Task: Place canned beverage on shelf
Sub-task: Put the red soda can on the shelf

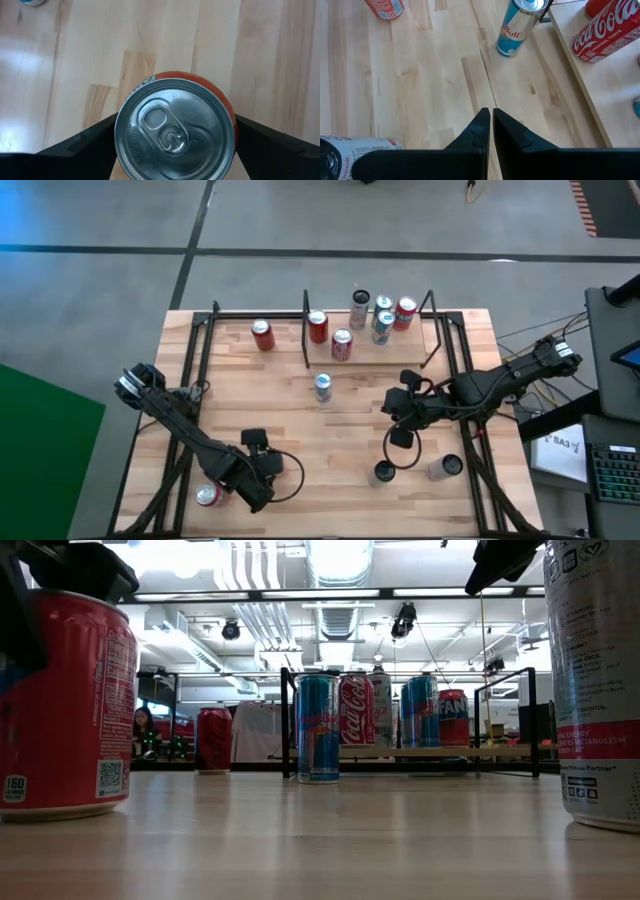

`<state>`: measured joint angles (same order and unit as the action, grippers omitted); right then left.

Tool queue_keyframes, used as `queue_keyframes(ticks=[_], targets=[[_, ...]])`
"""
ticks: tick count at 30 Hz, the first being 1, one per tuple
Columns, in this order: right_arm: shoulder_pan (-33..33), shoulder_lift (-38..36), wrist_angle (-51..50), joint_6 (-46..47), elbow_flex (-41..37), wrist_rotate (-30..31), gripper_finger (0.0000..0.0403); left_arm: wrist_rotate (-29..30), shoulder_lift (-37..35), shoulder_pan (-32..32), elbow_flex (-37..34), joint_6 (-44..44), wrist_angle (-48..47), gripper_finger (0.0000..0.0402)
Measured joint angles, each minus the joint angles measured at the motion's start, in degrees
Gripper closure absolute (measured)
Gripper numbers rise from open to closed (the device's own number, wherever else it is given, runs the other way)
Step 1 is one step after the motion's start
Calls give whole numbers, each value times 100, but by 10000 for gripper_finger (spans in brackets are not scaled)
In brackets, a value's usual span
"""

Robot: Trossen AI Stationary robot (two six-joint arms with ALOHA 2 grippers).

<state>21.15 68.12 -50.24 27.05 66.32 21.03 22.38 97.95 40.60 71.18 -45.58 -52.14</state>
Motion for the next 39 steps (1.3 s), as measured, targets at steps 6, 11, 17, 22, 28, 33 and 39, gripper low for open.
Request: queue_keyframes(ticks=[6,11,17,22,28,33,39], targets=[[0,0,4,1,0,0,390,37,-20,-4,-61,2,35,99],[0,0,7,0,0,0,390,42,-15,-4,49,213,-45,108],[0,1,47,-68,0,3,390,140,-26,-11,407,644,-88,109],[0,2,336,-337,-2,2,390,467,-46,-112,789,1276,-123,109],[0,2,607,-607,-2,3,390,751,-50,-329,1238,2199,-138,99],[0,-2,563,-607,-1,-1,390,977,-59,-575,1549,2994,-130,101],[0,-20,-113,-452,267,-7,390,1000,-61,-969,1775,3789,-64,101]])
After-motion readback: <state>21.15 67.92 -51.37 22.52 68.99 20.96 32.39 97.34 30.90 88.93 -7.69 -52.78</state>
